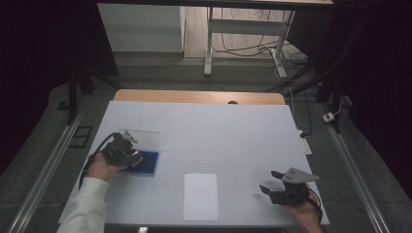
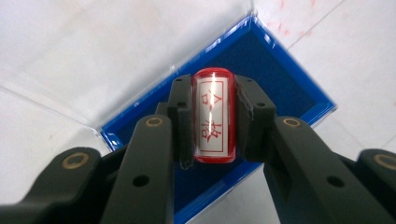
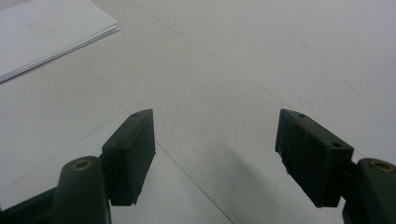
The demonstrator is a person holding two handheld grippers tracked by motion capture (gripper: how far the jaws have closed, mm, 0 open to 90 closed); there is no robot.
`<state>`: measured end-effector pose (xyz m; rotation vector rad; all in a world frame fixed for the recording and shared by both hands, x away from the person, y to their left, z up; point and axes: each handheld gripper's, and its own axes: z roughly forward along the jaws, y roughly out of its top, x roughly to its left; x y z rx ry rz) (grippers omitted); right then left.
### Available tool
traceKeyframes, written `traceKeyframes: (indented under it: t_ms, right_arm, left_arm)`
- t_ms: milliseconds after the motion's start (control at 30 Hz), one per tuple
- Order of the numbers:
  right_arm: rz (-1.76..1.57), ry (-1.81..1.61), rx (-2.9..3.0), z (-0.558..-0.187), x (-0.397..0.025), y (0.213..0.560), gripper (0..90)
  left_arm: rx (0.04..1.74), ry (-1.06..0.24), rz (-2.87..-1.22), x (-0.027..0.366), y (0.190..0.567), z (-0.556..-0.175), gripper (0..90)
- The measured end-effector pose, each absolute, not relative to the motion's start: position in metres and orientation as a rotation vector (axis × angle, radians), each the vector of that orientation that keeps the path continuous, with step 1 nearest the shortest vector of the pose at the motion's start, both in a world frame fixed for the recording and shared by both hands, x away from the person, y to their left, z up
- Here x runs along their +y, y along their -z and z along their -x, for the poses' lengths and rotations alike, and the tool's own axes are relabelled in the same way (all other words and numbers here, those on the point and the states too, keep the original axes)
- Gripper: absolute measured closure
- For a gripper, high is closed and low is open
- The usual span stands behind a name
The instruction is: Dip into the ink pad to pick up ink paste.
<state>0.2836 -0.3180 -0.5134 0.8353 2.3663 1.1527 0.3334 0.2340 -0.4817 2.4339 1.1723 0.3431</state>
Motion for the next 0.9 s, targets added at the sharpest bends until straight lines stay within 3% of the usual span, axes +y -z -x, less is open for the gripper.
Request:
traceKeyframes:
  t_ms: [900]
  right_arm:
    - [-0.853, -1.139, 2.361, -0.284, -0.322, 0.515, 28.1]
  left_arm:
    - [1.088, -0.326, -2.252, 0.243, 0.453, -0.319, 70.2]
